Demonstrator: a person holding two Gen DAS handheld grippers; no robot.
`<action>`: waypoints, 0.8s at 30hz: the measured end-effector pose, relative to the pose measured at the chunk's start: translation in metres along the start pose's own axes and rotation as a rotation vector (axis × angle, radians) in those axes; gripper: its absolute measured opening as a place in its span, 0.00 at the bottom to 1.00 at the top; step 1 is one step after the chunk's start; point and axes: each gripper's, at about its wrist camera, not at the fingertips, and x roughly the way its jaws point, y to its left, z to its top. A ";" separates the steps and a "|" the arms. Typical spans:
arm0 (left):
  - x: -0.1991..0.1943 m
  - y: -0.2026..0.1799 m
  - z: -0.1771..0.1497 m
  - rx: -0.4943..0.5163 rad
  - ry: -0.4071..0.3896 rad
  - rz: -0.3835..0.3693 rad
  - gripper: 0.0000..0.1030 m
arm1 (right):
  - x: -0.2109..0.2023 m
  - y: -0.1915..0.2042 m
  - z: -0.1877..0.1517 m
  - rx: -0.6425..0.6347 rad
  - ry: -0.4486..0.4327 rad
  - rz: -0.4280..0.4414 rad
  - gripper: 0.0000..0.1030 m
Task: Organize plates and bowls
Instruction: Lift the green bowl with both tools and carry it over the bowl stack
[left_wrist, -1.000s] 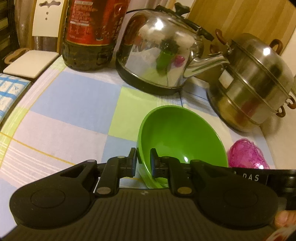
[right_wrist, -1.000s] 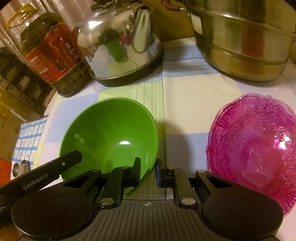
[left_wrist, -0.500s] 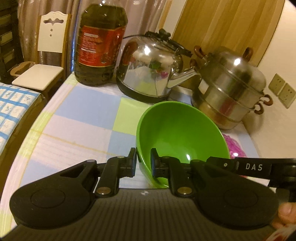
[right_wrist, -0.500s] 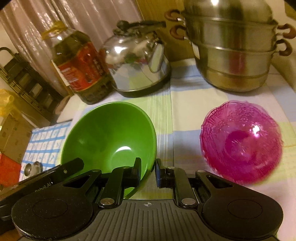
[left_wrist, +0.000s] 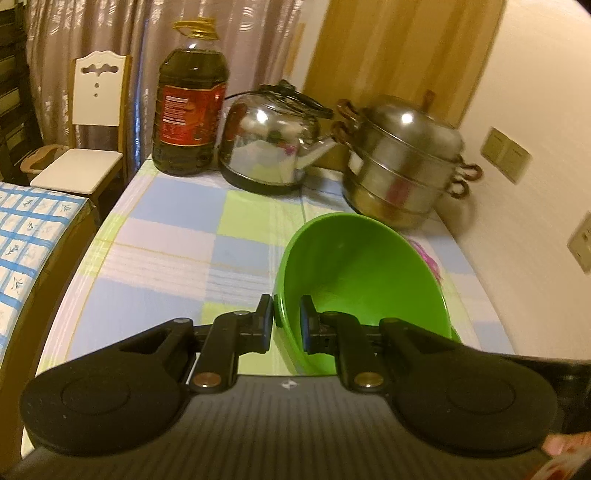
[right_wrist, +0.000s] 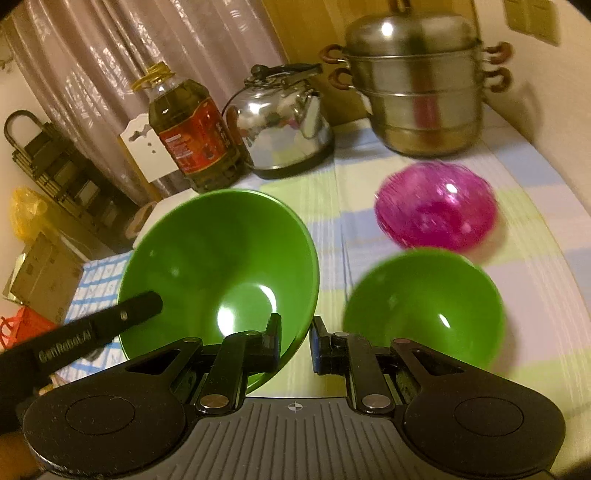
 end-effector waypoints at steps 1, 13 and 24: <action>-0.006 -0.004 -0.005 0.007 0.001 -0.007 0.12 | -0.007 -0.001 -0.008 0.004 -0.001 -0.005 0.15; -0.044 -0.040 -0.066 0.038 0.062 -0.056 0.12 | -0.066 -0.028 -0.087 0.039 0.039 -0.050 0.16; -0.037 -0.068 -0.095 0.058 0.137 -0.110 0.12 | -0.096 -0.066 -0.114 0.078 0.042 -0.096 0.15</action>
